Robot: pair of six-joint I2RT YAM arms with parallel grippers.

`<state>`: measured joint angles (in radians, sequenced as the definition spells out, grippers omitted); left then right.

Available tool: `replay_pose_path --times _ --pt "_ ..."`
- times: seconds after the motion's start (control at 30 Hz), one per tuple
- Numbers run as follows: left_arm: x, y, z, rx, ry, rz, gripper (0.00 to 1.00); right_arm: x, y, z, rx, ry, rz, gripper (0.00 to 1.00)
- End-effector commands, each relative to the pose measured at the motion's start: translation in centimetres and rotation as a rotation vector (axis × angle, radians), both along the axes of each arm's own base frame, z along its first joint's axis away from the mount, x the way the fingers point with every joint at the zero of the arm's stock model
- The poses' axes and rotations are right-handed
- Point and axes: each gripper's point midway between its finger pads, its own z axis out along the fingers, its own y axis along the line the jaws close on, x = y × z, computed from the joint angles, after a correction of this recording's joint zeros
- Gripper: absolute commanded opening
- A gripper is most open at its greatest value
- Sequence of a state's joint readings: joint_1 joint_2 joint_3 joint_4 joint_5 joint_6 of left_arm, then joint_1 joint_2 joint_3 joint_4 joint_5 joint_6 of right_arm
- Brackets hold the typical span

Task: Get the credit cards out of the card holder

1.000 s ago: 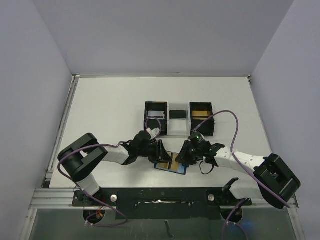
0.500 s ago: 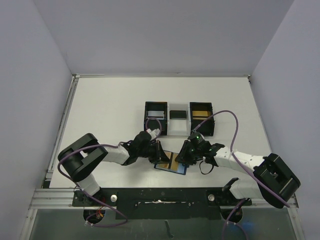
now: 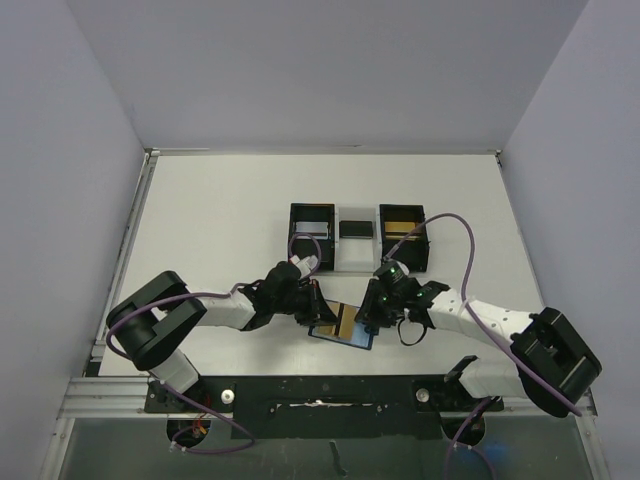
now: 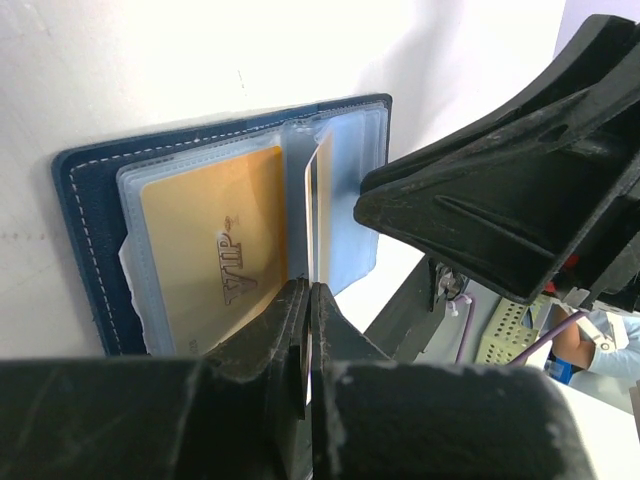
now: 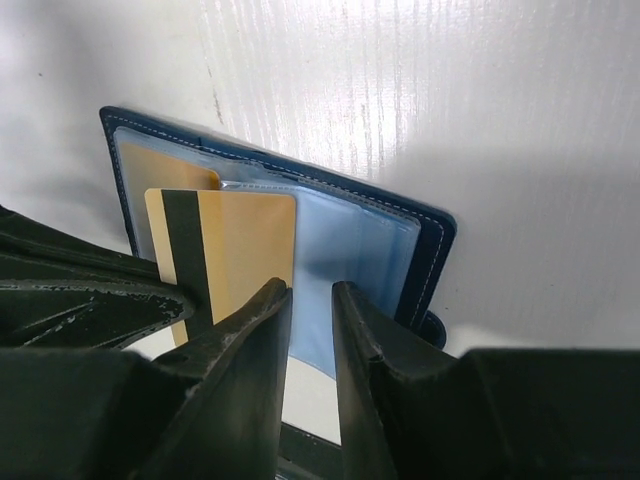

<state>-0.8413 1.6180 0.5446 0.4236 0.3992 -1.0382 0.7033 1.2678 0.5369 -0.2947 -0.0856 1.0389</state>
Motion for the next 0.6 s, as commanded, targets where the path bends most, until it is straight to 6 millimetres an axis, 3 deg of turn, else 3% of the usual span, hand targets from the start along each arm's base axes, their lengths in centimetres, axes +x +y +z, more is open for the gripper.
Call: replay_pose_path --times 0.0,0.13,0.2,0.33,0.4,0.57 --pt "0.9 -0.5 1.3 -0.039 -0.055 0.000 0.00 1.5 1.4 3.5 0.051 -0.103 0.048 0.26" --pt "0.8 -0.5 1.2 -0.037 -0.053 0.000 0.00 2.0 3.6 5.3 0.170 -0.138 0.075 0.27" --pt "0.8 -0.5 1.2 -0.042 -0.051 0.000 0.00 1.9 4.2 4.9 0.190 -0.127 0.074 0.28" --pt "0.7 -0.6 1.3 -0.046 -0.052 -0.001 0.00 0.9 2.6 1.0 0.072 -0.021 0.005 0.28" --pt "0.7 -0.7 1.4 -0.052 -0.047 -0.011 0.05 0.2 1.4 -0.8 0.013 0.027 -0.021 0.27" --pt "0.5 -1.8 2.0 -0.108 -0.040 -0.044 0.13 -0.9 1.0 -2.6 0.001 0.067 -0.013 0.27"
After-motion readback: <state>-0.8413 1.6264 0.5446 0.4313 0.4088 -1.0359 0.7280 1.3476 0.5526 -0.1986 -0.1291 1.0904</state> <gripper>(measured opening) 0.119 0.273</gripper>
